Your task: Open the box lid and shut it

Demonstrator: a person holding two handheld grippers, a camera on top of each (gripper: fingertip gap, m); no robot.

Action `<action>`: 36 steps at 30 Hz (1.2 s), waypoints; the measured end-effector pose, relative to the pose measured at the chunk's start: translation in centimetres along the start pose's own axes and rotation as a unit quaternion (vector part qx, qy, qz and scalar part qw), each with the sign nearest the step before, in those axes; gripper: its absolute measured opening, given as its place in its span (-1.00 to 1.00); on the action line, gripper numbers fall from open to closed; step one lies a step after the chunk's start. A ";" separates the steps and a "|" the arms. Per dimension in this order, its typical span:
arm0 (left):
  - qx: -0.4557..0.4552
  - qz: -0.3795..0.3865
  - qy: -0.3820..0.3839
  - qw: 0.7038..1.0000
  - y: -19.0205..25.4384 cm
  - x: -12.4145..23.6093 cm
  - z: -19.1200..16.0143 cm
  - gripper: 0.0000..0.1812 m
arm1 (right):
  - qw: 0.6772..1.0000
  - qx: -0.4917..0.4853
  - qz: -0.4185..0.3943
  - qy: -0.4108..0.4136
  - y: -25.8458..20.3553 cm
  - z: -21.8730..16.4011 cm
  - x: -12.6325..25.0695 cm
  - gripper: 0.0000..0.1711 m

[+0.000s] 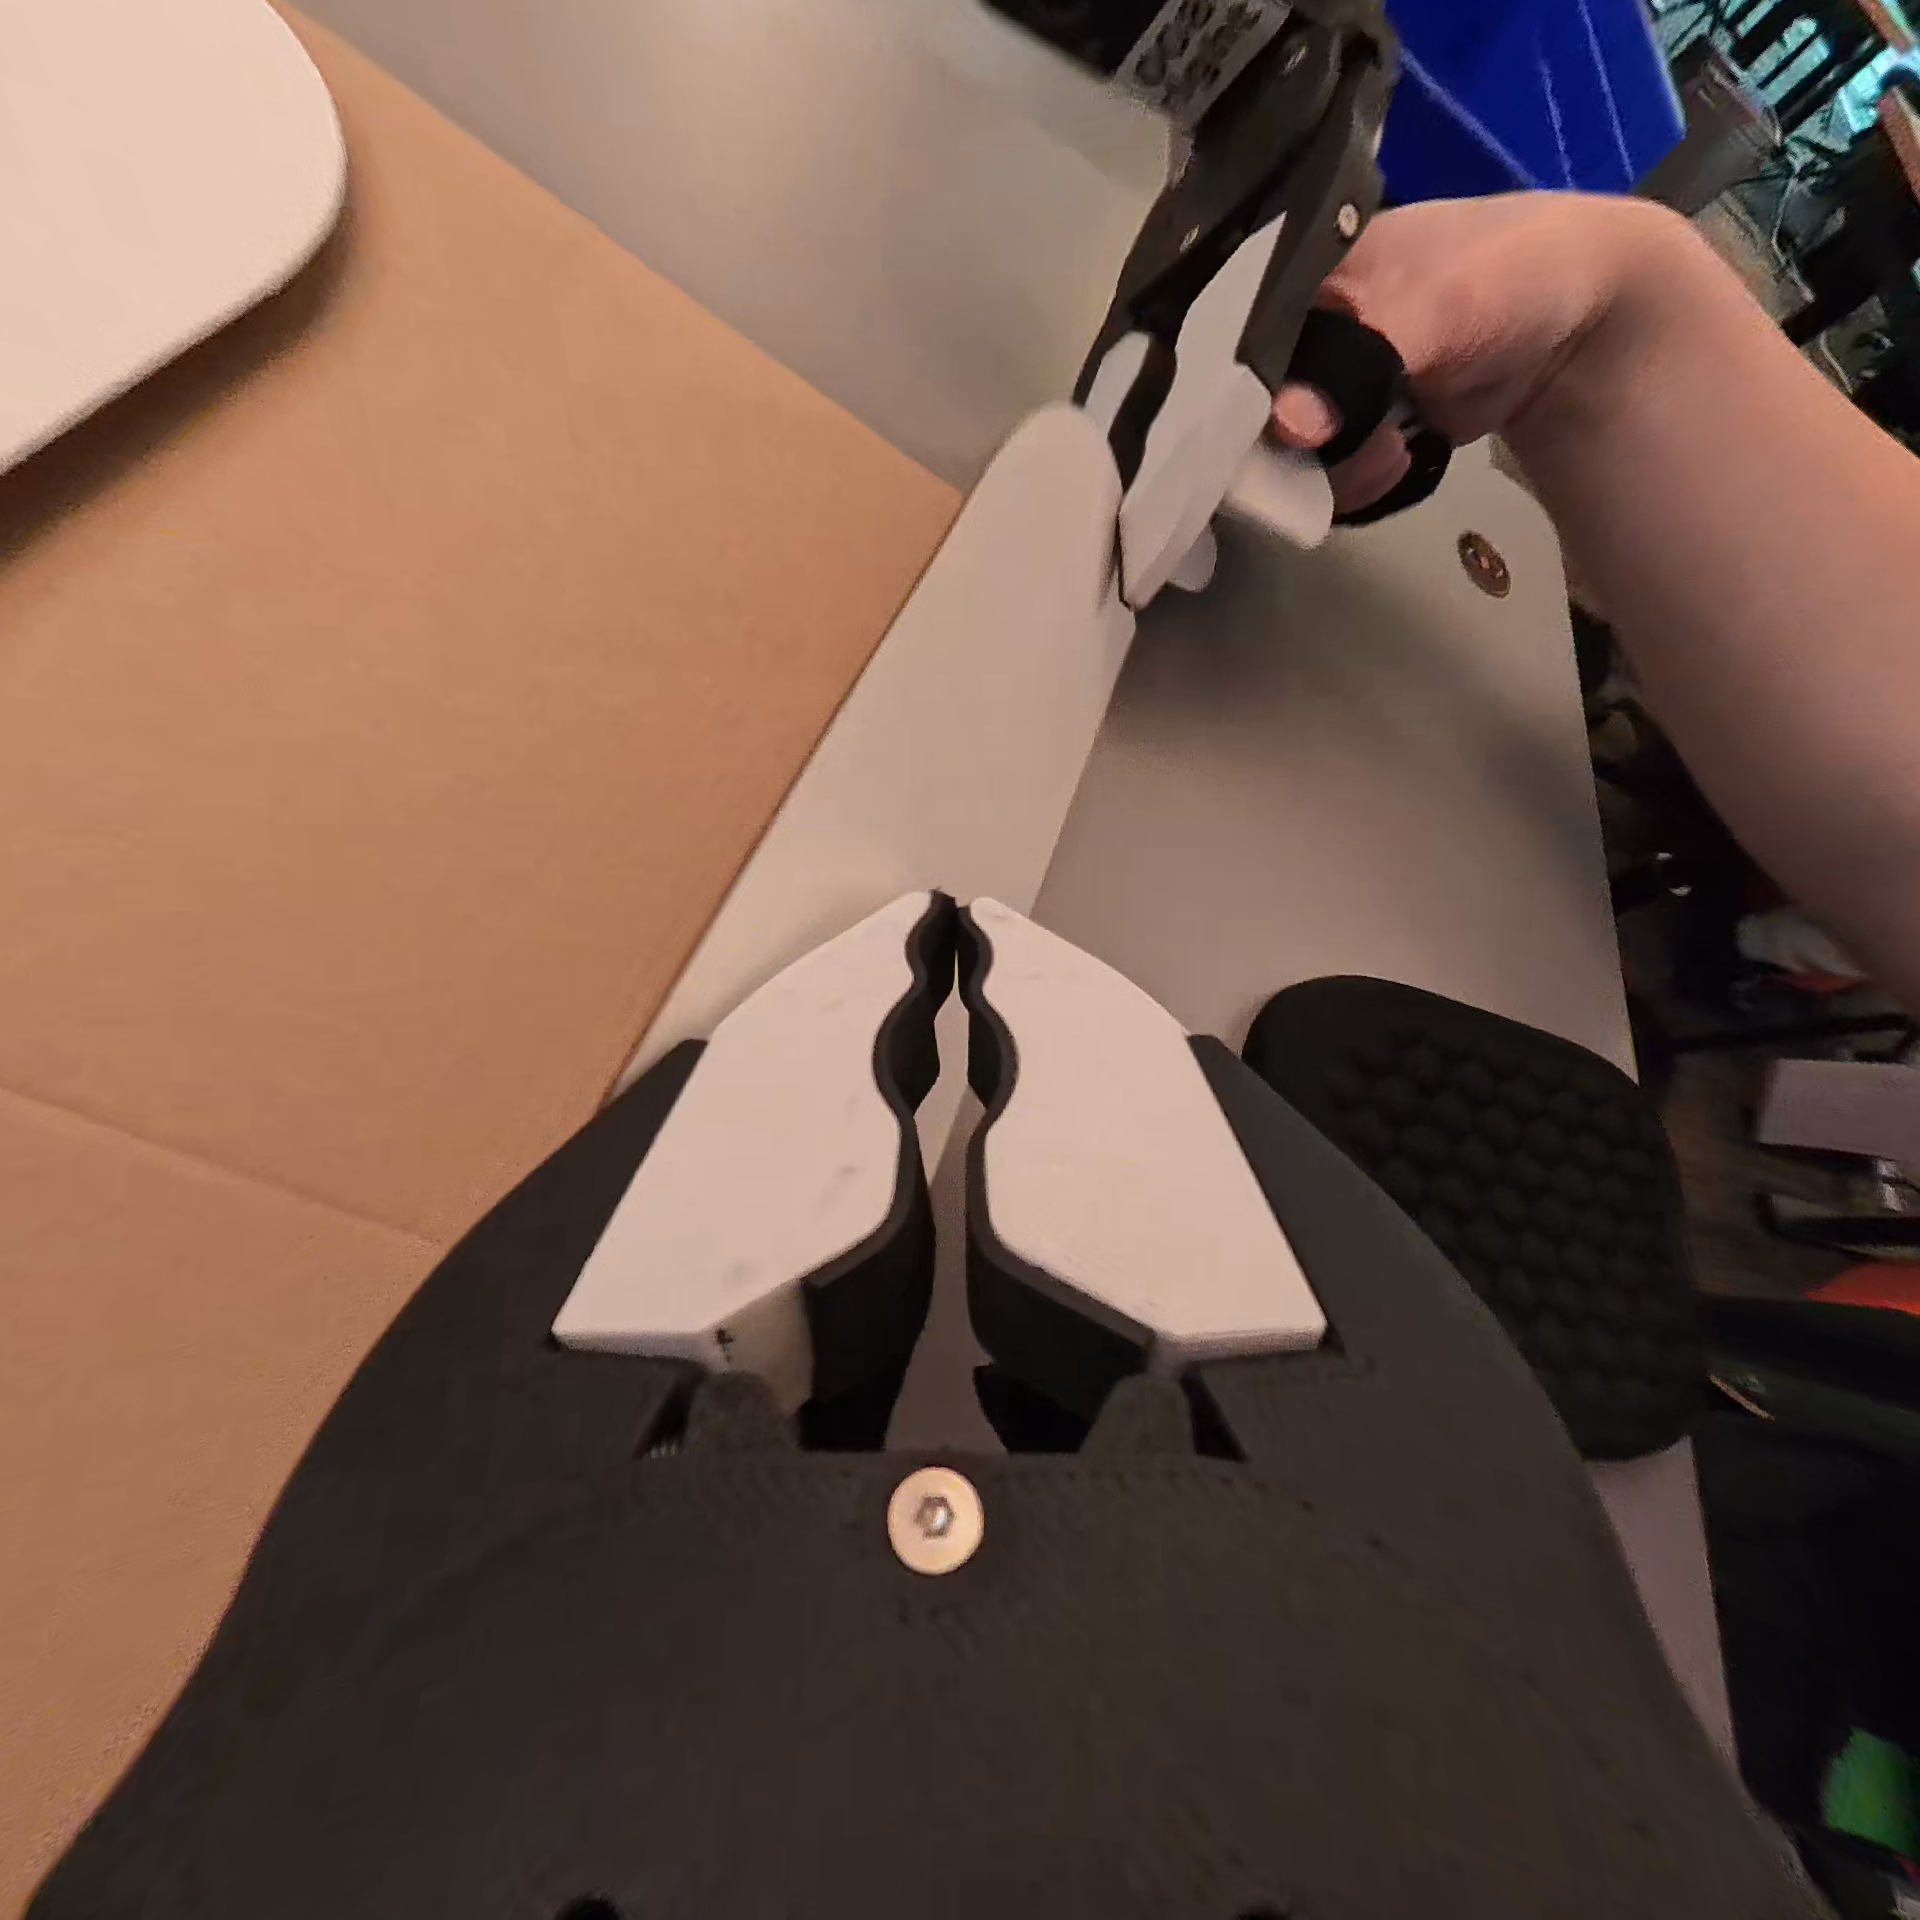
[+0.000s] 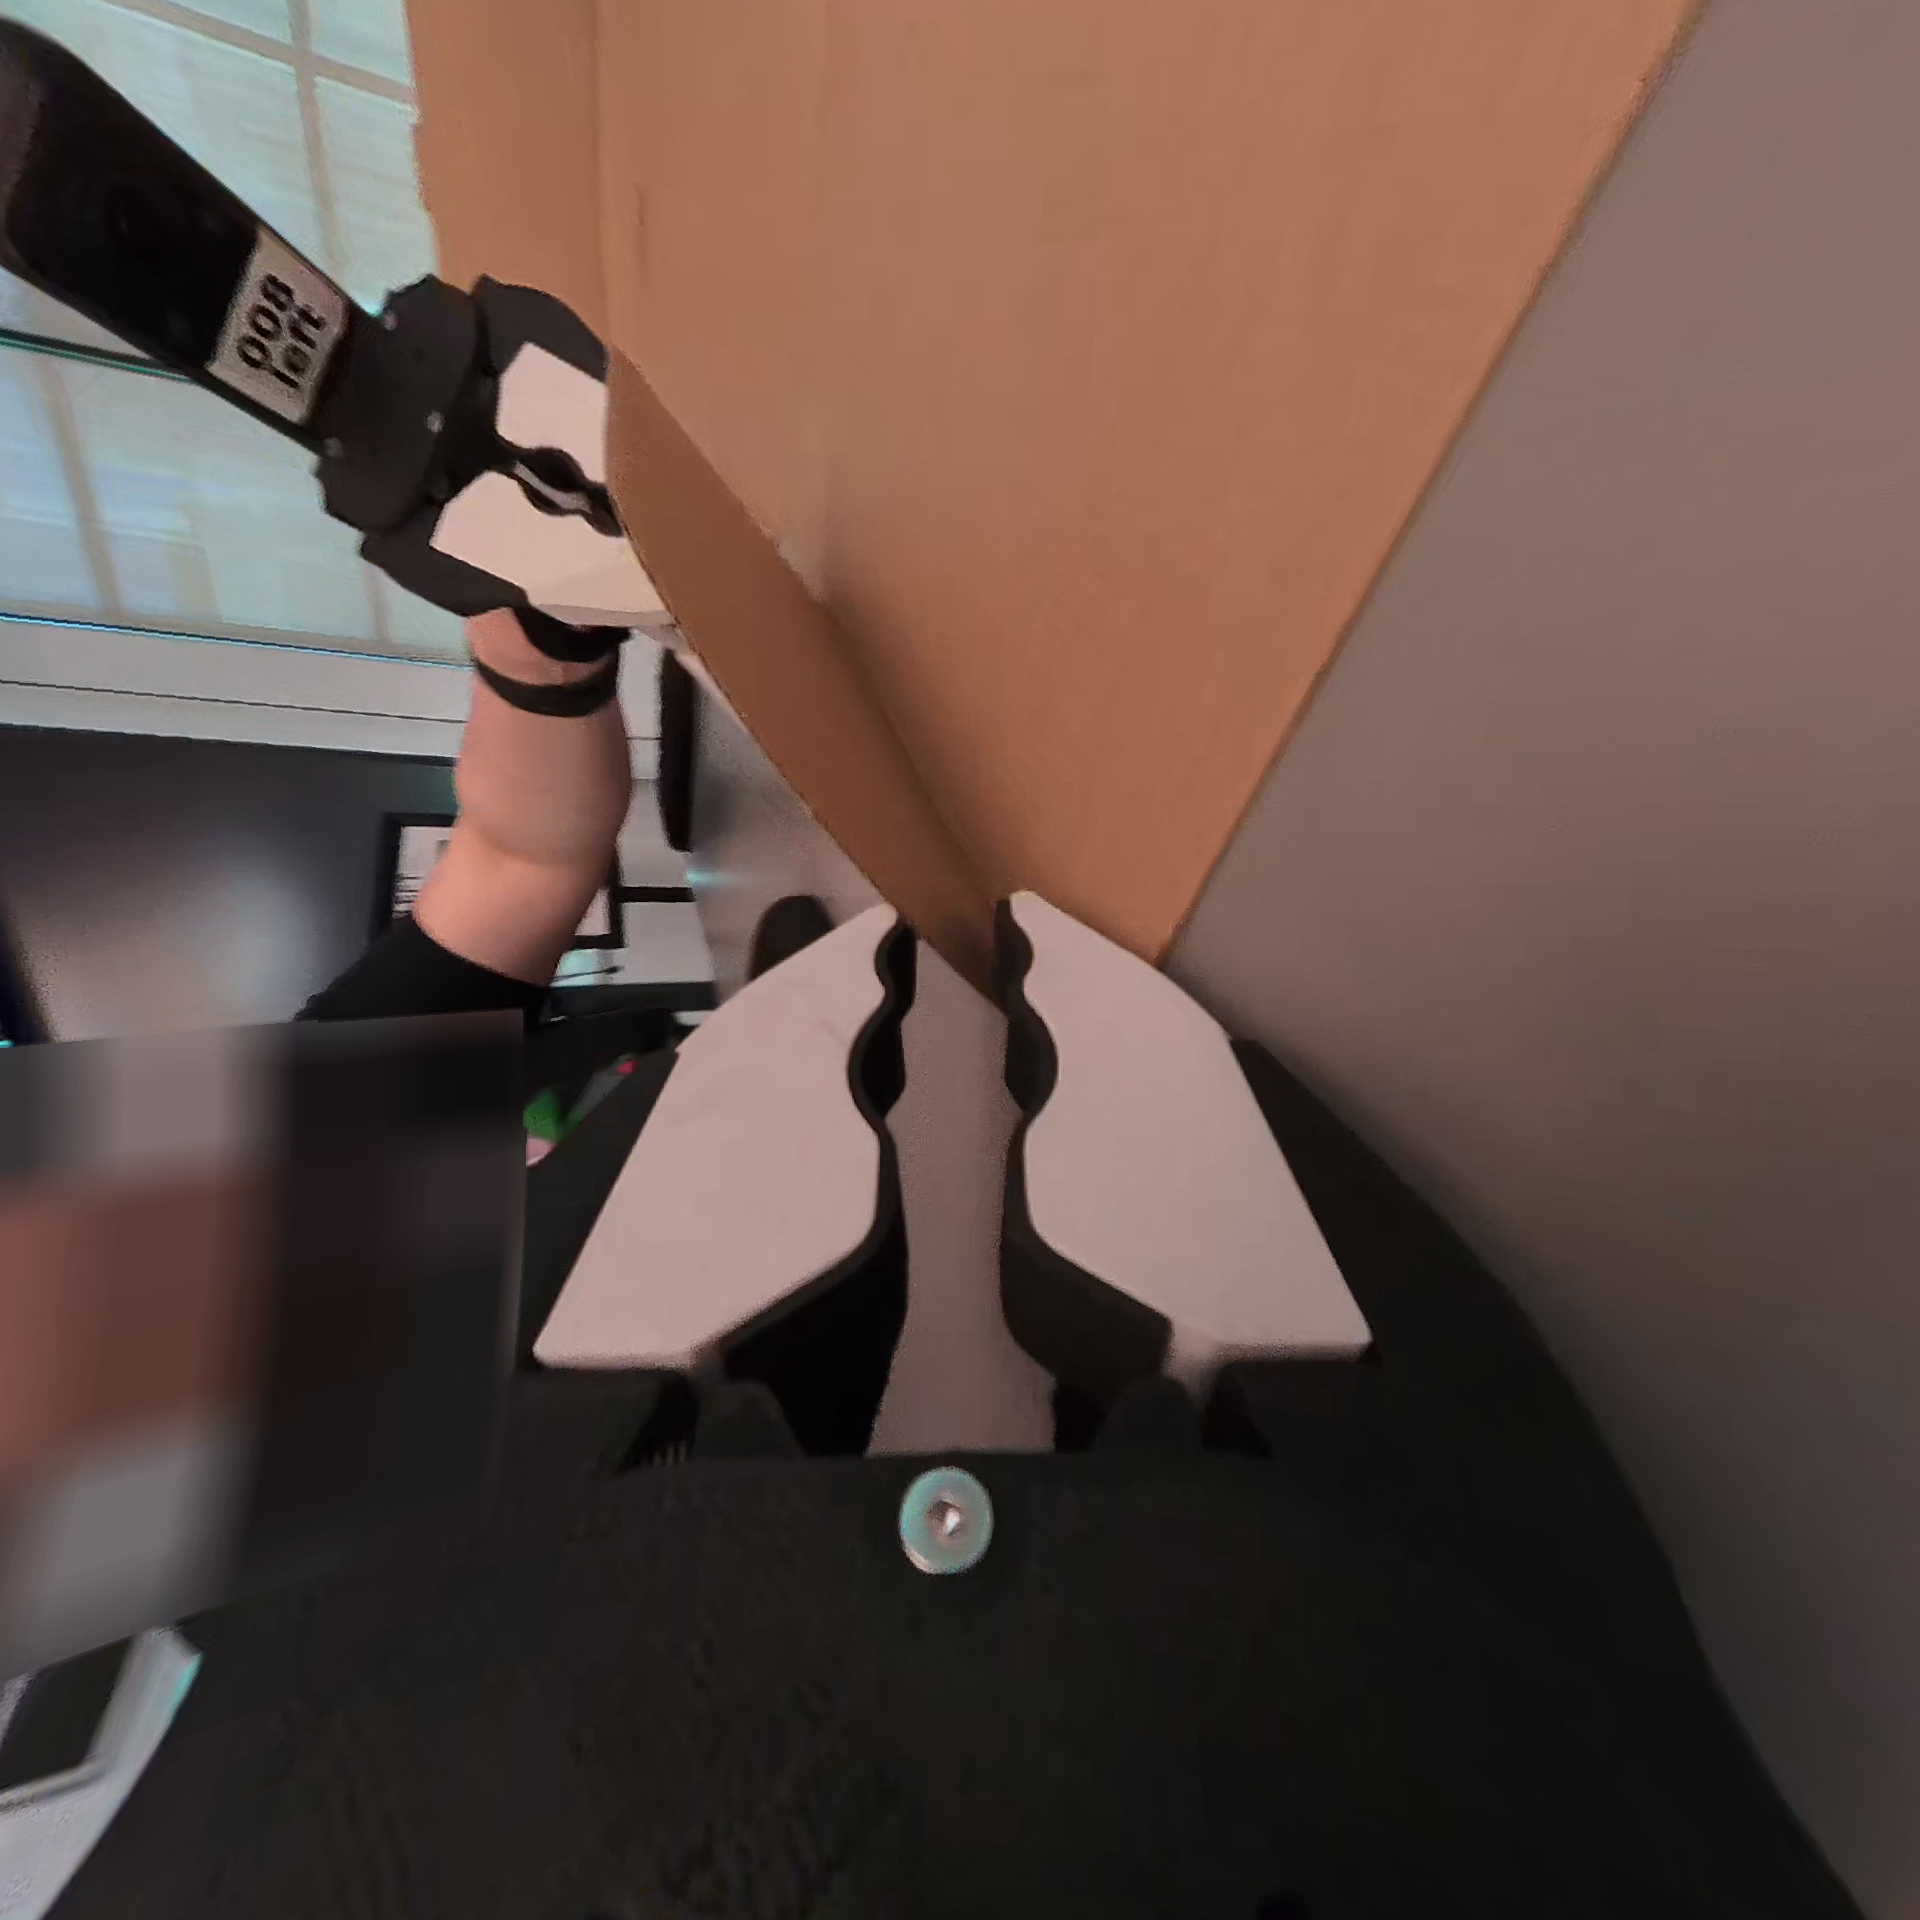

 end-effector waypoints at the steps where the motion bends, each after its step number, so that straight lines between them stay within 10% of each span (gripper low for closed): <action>1: 0.004 -0.003 -0.008 1.000 -0.4 -0.3 -0.2 -1.00 | 1.000 0.013 -0.013 0.013 0.4 0.2 0.5 -0.82; 13: 0.035 -0.017 0.000 0.999 -2.6 -1.1 0.4 -1.00 | 0.987 0.088 -0.067 0.117 -0.1 4.3 2.5 -0.63; 20: 0.043 -0.016 0.005 0.999 -3.3 -1.6 0.7 -1.00 | 0.918 0.254 -0.054 0.298 -7.1 8.5 4.6 -1.00; 25: 0.039 -0.012 -0.006 0.999 -3.5 -1.9 0.7 -1.00 | 0.975 0.163 0.029 0.148 -6.9 9.5 -1.0 -0.99; 36: 0.072 -0.025 -0.011 0.997 -4.4 -2.4 0.3 -1.00 | 0.991 0.009 -0.027 0.134 -2.3 13.4 -3.8 -1.00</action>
Point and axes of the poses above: each gripper's, where its closed fingertips meet, x back along the fingers, z out of its top, y = z × x across the jaws, the point moved 3 cm from there along x, back along the fingers, and after that the axes turned 4 degrees about -y, right-handed, at the moved point
